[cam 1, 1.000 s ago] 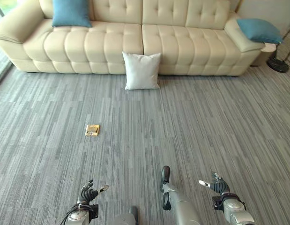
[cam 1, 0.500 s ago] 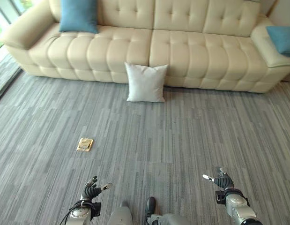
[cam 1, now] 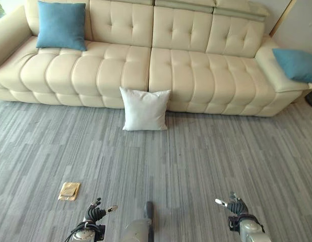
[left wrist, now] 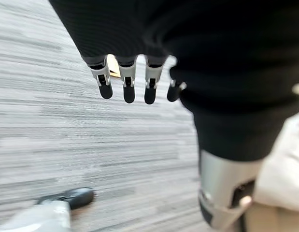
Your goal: Pick up all the scattered cushions and arrange them neatly on the sofa.
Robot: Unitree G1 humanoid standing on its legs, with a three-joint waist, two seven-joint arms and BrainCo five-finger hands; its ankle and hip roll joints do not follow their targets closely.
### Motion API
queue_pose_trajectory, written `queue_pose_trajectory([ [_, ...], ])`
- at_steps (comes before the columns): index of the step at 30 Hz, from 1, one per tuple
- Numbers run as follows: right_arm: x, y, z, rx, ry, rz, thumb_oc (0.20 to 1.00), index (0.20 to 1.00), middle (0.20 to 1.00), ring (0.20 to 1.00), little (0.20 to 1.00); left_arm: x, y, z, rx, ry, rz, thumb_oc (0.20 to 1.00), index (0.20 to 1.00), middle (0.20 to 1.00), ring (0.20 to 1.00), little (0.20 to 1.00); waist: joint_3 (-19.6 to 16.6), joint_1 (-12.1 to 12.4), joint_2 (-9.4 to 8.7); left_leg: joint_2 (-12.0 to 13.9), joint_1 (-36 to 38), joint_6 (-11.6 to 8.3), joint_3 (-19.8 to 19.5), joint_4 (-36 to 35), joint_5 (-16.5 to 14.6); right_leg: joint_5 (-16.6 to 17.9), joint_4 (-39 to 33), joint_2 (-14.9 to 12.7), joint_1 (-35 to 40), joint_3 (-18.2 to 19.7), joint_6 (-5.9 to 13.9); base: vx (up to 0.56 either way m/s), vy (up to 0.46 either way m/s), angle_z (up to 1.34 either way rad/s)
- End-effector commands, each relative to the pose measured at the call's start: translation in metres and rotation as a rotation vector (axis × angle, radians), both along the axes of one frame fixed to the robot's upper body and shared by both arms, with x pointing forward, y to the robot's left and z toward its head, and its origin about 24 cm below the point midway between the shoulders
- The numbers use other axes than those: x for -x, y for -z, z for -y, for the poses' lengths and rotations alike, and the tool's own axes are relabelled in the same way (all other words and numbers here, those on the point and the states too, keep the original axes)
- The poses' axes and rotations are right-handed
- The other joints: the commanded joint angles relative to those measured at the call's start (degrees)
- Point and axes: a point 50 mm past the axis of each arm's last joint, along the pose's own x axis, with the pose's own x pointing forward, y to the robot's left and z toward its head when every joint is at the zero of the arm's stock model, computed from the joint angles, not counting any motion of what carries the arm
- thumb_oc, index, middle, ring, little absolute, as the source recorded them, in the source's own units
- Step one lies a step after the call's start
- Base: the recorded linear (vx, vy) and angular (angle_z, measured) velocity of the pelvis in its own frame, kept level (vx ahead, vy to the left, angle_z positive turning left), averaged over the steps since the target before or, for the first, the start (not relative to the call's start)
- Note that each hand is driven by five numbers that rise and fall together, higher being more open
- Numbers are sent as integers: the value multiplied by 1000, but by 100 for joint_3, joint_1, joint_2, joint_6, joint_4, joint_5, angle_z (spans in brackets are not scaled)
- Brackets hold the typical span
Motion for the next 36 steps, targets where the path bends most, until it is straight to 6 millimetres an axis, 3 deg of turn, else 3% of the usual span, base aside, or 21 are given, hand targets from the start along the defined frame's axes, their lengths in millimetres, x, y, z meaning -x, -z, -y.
queue_pose_trajectory([
  [1,-22,-17,0,27,-58,104,1000,1000,1000,1000,1000,-9,-18,-21,-92,39,55,1000,1000,1000,1000,1000,-23,124,-73,270,-382,-876,-221,965,-803,1626,-76,-1164,-591,359,410,213,169,-25],
  [2,-25,-19,-3,22,-65,117,1000,1000,1000,1000,1000,-11,-21,-24,-104,34,69,1000,1000,1000,1000,1000,-16,134,-39,319,-280,-864,-223,927,-849,1685,25,-1191,-704,293,428,237,157,-7],
  [5,-28,-19,-8,22,-88,121,1000,1000,1000,1000,1000,-13,-23,-24,-103,27,84,1000,1000,1000,1000,1000,22,58,78,338,144,-839,-325,767,-1002,1444,12,-1300,-1185,-126,237,298,147,-2],
  [6,-29,-20,-8,24,-93,120,1000,1000,1000,1000,1000,-13,-22,-23,-101,32,80,1000,1000,1000,1000,1000,65,-15,134,321,355,-834,-365,681,-1061,1251,-90,-1225,-1402,-249,182,312,138,4],
  [8,-32,-21,-7,31,-96,123,1000,1000,1000,1000,1000,-14,-21,-22,-99,32,75,1000,1000,1000,1000,1000,142,-139,151,268,567,-856,-389,627,-1145,1188,-456,-1195,-1671,-476,179,269,93,22],
  [12,-28,-21,-3,41,-88,117,1000,1000,1000,1000,1000,-13,-15,-15,-83,40,58,1000,1000,1000,1000,1000,263,-362,153,103,1146,-960,-594,458,-1282,1295,-1247,-890,-2036,-684,303,274,31,25],
  [14,-25,-19,-1,44,-84,108,1000,1000,1000,1000,1000,-12,-12,-10,-75,53,48,1000,1000,1000,1000,1000,258,-419,137,9,1349,-1025,-743,475,-1349,1326,-1476,-793,-1966,-691,269,384,-27,33],
  [16,-22,-18,1,40,-75,106,1000,1000,1000,1000,1000,-10,-10,-6,-73,71,37,1000,1000,1000,1000,1000,183,-436,161,60,1489,-1118,-829,489,-1373,1299,-1410,-798,-1859,-667,205,322,-70,55],
  [19,-22,-18,0,23,-58,111,1000,1000,1000,1000,1000,-10,-6,1,-49,78,27,1000,1000,1000,1000,1000,108,-468,191,311,1226,-1402,-747,1131,-1036,1218,-1503,-792,-1614,-720,36,254,-82,63],
  [22,-24,-20,3,33,-58,117,1000,1000,1000,1000,1000,-10,-4,5,-31,75,24,1000,1000,1000,1000,1000,134,-435,200,662,824,-1345,-425,1867,-835,1039,-1525,-751,-1450,-690,-148,172,-73,47],
  [24,-24,-18,4,34,-53,105,1000,1000,1000,1000,1000,-10,-2,7,-24,70,20,1000,1000,1000,1000,1000,132,-413,204,837,695,-1256,-230,1989,-834,913,-1525,-743,-1347,-679,-217,169,-37,-9],
  [28,-25,-20,9,46,-45,105,1000,1000,1000,1000,1000,-12,-2,10,-18,90,17,1000,1000,1000,1000,1000,165,-344,220,804,351,-1187,-68,1456,-1134,755,-1616,-785,-1093,-597,-172,213,48,-28],
  [30,-27,-22,11,57,-42,113,1000,1000,1000,1000,1000,-14,-3,11,-20,100,21,1000,1000,1000,1000,1000,220,-288,251,683,-20,-1278,-80,1004,-881,713,-1772,-772,-933,-578,-152,181,96,-7],
  [33,-28,-22,12,74,-44,107,1000,1000,1000,1000,1000,-14,-3,10,-25,95,27,1000,1000,1000,1000,1000,262,-111,350,477,-498,-1436,-236,362,-192,657,-1996,-582,-651,-446,-147,229,126,17],
  [36,-25,-20,11,83,-58,90,1000,1000,1000,1000,1000,-10,-1,12,-21,95,17,1000,1000,1000,1000,1000,193,60,416,444,-673,-1482,-337,-99,134,527,-2047,-488,-347,-211,-70,342,235,-27],
])
